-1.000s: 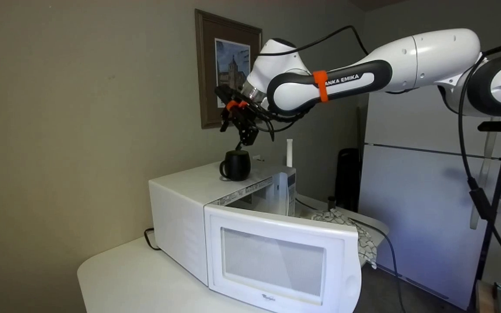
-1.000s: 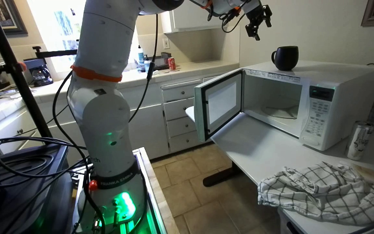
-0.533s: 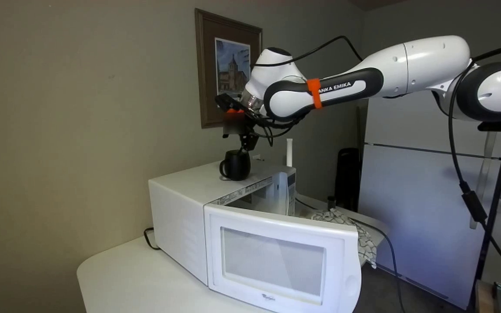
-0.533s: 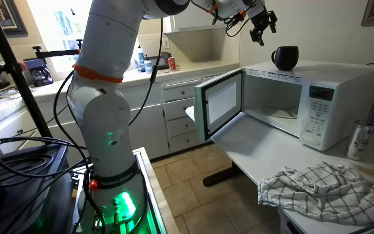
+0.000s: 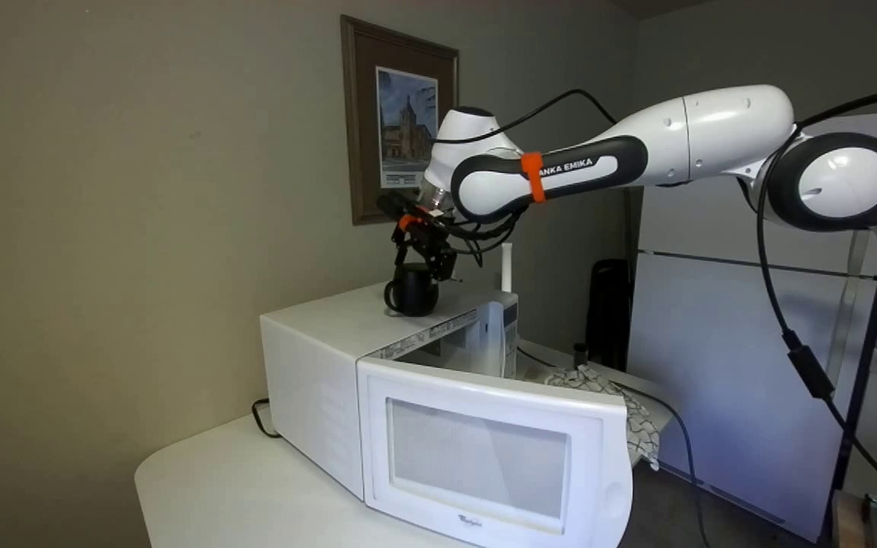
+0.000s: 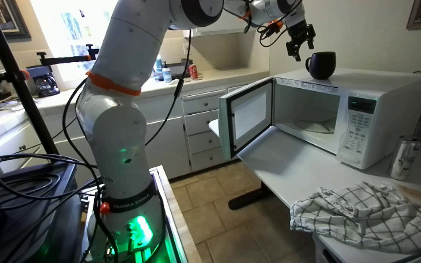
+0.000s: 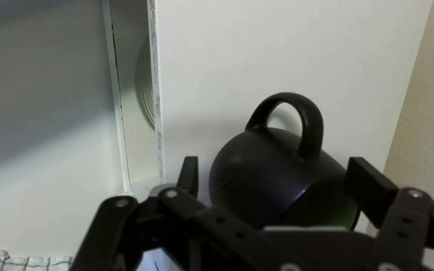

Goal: Move the mug closer to the towel

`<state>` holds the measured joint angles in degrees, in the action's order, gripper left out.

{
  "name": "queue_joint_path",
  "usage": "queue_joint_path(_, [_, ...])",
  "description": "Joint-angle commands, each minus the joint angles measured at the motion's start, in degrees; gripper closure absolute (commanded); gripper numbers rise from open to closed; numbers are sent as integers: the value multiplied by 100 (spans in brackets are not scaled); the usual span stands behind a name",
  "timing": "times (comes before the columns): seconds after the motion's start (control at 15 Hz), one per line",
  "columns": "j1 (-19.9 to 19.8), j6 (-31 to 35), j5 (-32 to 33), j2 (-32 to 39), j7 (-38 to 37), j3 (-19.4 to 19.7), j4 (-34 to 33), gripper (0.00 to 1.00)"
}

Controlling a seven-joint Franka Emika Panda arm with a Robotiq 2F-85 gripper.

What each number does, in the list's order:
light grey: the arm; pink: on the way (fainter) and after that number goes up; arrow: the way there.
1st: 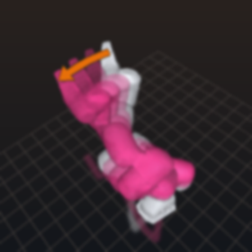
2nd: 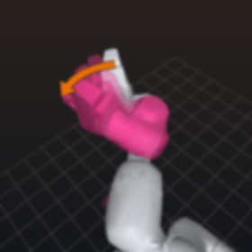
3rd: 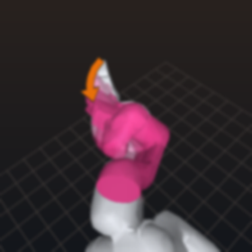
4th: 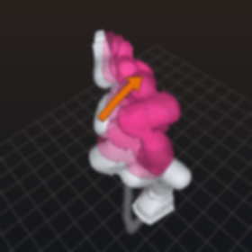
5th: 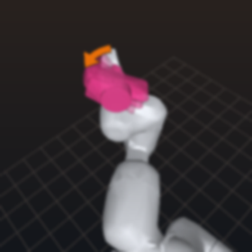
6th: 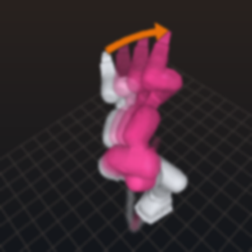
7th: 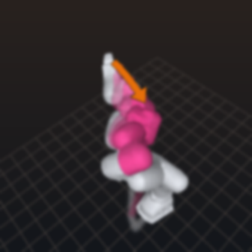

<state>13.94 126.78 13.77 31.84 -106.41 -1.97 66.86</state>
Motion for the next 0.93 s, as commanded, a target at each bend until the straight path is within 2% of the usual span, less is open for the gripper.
queue_joint_path(0.0, [-67,183,-54,471,591,-129,-603,0])
queue_joint_path(0.4, [-47,21,-74,882,1351,-196,-1162,0])
queue_joint_path(0.87, [5,-115,-77,1269,1327,-163,-1607,0])
